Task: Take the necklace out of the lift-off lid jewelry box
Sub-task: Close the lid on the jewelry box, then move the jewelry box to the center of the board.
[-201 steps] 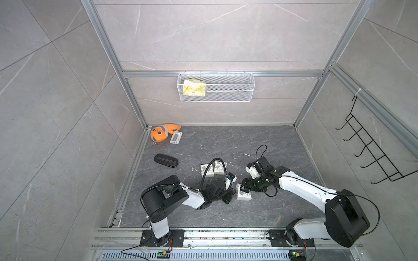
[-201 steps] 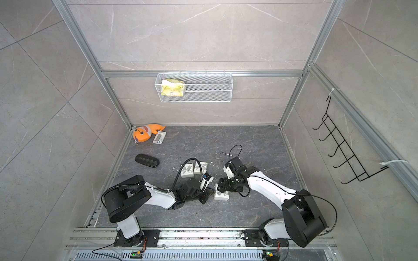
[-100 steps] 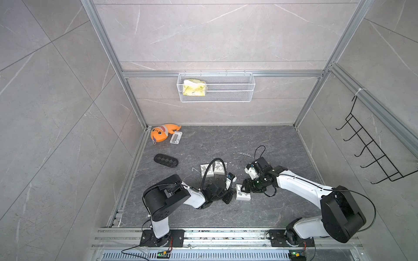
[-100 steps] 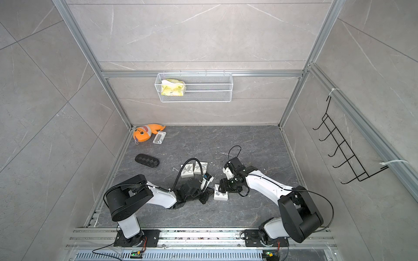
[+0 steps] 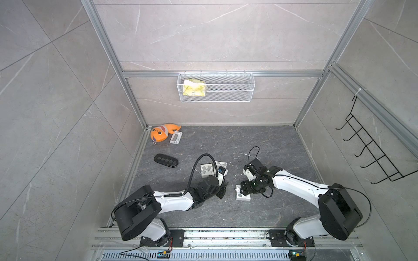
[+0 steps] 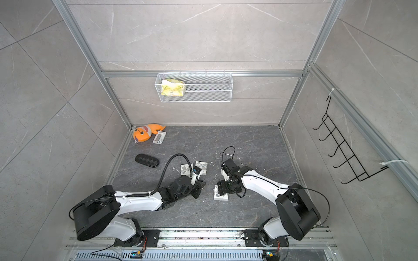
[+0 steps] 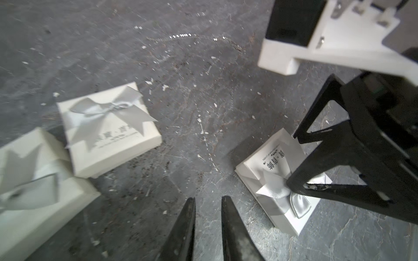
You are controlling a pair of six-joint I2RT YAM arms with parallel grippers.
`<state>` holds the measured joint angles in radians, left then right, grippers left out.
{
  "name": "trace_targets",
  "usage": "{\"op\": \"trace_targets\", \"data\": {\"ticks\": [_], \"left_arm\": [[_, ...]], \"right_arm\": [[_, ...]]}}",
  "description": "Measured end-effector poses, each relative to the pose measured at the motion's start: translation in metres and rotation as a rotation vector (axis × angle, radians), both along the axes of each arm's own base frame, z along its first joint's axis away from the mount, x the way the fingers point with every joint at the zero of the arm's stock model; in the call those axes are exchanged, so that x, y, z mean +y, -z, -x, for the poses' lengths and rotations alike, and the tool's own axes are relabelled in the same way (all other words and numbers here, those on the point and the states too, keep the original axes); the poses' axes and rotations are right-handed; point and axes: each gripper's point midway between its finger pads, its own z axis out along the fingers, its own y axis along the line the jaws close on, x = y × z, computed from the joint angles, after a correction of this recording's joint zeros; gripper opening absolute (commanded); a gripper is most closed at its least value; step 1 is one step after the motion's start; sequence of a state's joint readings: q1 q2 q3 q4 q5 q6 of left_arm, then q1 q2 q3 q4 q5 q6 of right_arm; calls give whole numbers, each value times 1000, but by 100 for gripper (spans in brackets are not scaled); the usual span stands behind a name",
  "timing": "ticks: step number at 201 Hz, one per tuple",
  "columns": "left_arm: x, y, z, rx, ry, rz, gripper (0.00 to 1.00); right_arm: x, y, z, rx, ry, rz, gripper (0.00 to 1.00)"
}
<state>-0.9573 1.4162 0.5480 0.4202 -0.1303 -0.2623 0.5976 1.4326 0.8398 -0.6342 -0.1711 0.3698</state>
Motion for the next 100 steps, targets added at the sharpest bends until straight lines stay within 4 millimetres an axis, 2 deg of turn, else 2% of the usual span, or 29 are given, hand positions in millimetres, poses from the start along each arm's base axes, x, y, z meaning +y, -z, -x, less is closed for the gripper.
{"op": "trace_targets", "data": {"ticks": [24, 50, 73, 100], "left_arm": [[20, -21, -11, -27, -56, 13, 27], [42, -39, -21, -48, -111, 27, 45], [61, -55, -27, -66, -155, 40, 60], [83, -70, -32, -84, -205, 64, 65]], "right_arm": [[1, -18, -1, -50, -6, 27, 93], [11, -28, 1, -98, -14, 68, 94], [15, -23, 9, -110, -7, 124, 95], [15, -11, 15, -97, 2, 204, 95]]}}
